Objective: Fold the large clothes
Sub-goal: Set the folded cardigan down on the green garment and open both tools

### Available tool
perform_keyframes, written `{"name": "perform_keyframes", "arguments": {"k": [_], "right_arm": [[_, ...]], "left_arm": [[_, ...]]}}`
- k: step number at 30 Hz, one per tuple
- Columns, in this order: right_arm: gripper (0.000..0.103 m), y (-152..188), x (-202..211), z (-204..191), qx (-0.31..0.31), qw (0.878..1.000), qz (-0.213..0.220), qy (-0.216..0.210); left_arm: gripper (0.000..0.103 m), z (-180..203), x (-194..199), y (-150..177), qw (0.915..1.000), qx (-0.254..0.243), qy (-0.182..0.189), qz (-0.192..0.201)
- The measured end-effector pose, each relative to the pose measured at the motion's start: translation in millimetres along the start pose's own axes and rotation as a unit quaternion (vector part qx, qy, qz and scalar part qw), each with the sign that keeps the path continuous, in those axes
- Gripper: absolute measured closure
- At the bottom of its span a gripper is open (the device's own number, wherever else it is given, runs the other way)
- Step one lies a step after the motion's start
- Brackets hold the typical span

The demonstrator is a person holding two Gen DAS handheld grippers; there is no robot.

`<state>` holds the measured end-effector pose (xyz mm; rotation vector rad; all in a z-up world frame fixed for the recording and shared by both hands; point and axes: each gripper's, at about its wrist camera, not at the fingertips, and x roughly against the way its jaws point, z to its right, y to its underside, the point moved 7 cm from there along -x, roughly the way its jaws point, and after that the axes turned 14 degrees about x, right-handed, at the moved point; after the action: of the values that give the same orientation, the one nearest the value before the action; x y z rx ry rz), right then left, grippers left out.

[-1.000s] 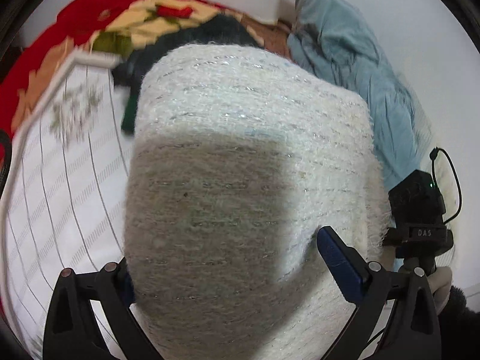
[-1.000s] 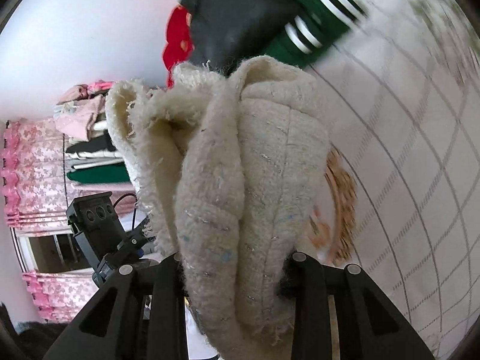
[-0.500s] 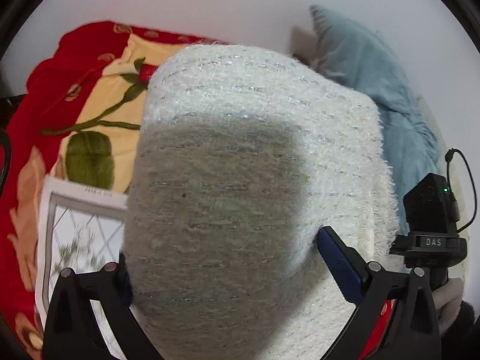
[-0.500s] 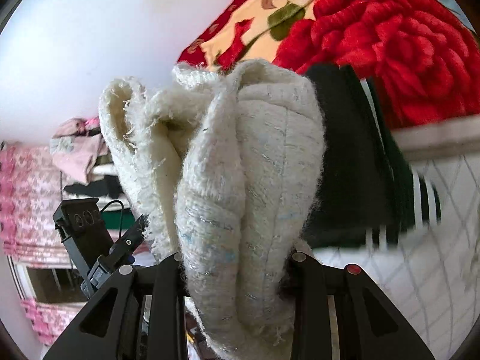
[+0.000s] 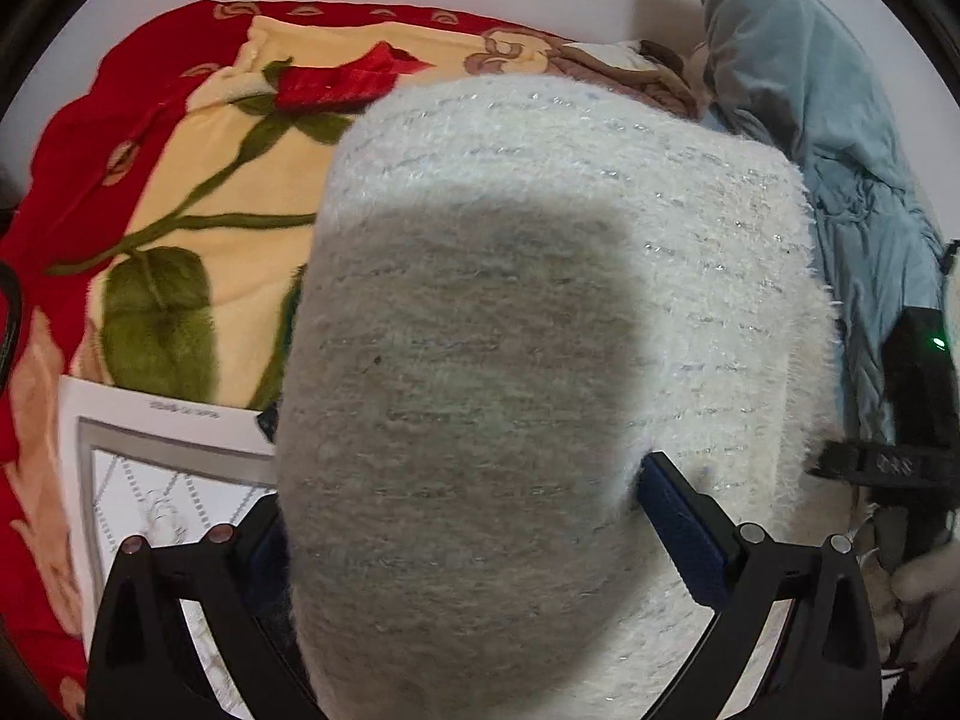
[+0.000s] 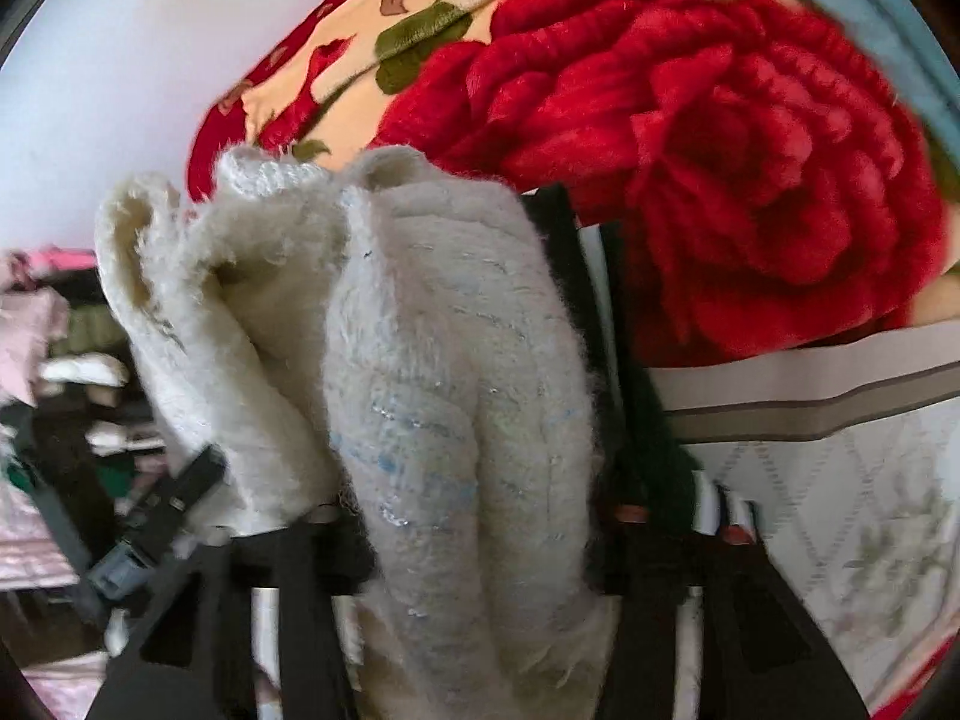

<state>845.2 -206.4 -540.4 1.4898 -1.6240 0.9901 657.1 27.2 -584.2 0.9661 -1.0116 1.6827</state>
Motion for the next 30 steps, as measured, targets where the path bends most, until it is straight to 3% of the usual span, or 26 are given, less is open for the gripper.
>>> {"name": "perform_keyframes", "arguments": {"k": [3, 5, 7, 11, 15, 30], "right_arm": [[0.022, 10, 33, -9, 0.046, 0.996, 0.013, 0.081], [0.000, 23, 60, -14, 0.076, 0.986, 0.036, 0.141], [0.000, 42, 84, -22, 0.088, 0.976, 0.053, 0.191], [0.000, 82, 113, -40, 0.091, 0.962, 0.074, 0.247], [0.000, 122, 145, -61, 0.084, 0.953, 0.099, 0.273], [0.000, 273, 340, -181, 0.116, 0.914, 0.208, 0.329]], "left_arm": [[0.000, 5, 22, 7, 0.9990, -0.013, -0.037, 0.022], [0.000, 7, 40, 16, 0.9948, -0.031, -0.081, 0.052], [0.000, 9, 62, 29, 0.9895, -0.039, -0.110, 0.084], [0.000, 13, 101, 57, 0.9832, -0.029, -0.131, 0.123], [0.000, 22, 147, 85, 0.9715, -0.034, -0.163, 0.169], [0.000, 61, 333, 192, 0.9677, -0.017, -0.123, 0.219]]}}
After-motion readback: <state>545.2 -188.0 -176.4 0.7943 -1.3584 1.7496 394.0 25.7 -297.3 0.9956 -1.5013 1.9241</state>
